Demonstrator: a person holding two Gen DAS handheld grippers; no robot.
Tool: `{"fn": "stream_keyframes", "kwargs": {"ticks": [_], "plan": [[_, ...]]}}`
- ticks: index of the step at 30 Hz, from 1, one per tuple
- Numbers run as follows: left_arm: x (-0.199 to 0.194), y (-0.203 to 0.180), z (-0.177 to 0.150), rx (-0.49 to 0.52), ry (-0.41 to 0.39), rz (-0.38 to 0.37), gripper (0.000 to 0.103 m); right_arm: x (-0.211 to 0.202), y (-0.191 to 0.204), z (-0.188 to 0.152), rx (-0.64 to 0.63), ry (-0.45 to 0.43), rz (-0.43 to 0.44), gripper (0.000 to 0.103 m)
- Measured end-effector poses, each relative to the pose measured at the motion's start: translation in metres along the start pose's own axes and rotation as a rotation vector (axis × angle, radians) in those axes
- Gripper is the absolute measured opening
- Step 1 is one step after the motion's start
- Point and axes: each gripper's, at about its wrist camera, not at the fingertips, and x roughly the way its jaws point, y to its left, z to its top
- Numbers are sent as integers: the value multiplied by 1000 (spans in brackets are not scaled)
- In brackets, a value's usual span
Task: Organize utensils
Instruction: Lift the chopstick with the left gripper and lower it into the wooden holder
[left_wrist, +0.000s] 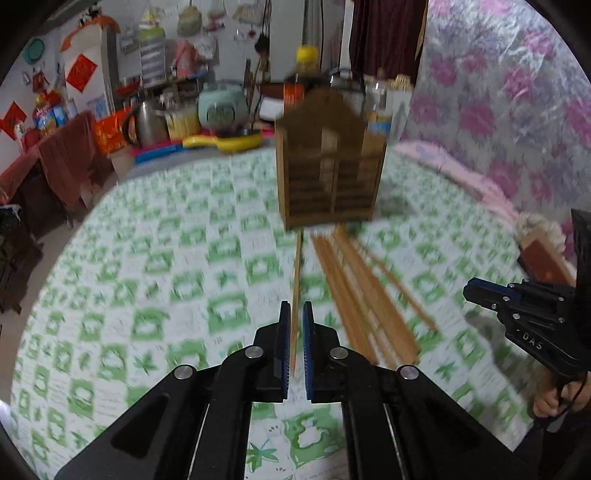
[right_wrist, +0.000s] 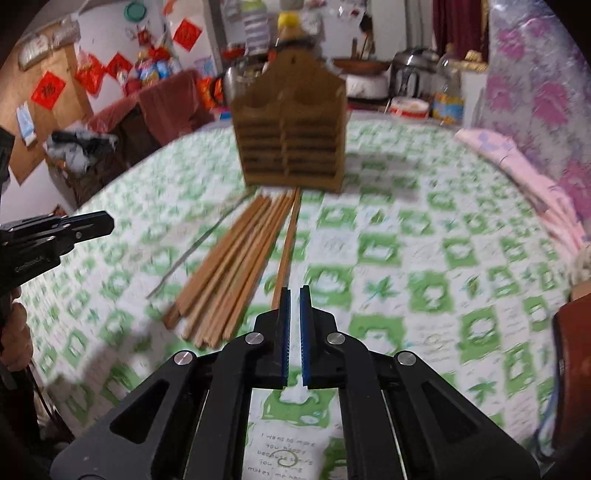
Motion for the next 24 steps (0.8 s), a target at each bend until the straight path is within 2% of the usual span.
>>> {"fn": "stream_keyframes", "kwargs": {"ticks": [1,2,4,5,6,9,13,16,17,19,20,22,24], "plan": [[-4,-1,3,1,-10,-3,7,-5,0,3,-5,-13,6,6],[-6,-2,5,3,-19,-4,7,-7,1,4,-18,-15,15,13],[-8,-4,5,6,-27,-3,7,-1,7,2,-55,27,36,32],[-6,-5,4,8,-20,-7,7,7,10,-1,-66,58,42,48],[-1,-5,2,10,0,-14,7,15,14,-6,-82,77,28,48],[15,-6,-8,7,53,-14,8,36,24,-15,-112,118,-12,46],[47,-1,-26,-13,143,-11,35,52,23,-18,-90,171,1,42],[69,2,-39,-27,211,-17,36,56,18,-18,-69,197,10,37],[76,2,-42,-25,239,-15,35,56,18,-19,-69,195,9,31],[75,1,-42,-8,229,1,34,56,19,-18,-70,192,4,14],[76,0,-43,-2,231,1,23,55,19,-19,-69,191,9,8],[76,1,-45,0,229,9,6,53,16,-19,-53,184,23,8],[70,1,-44,-8,215,-27,5,51,13,-19,-41,172,32,8]]}}
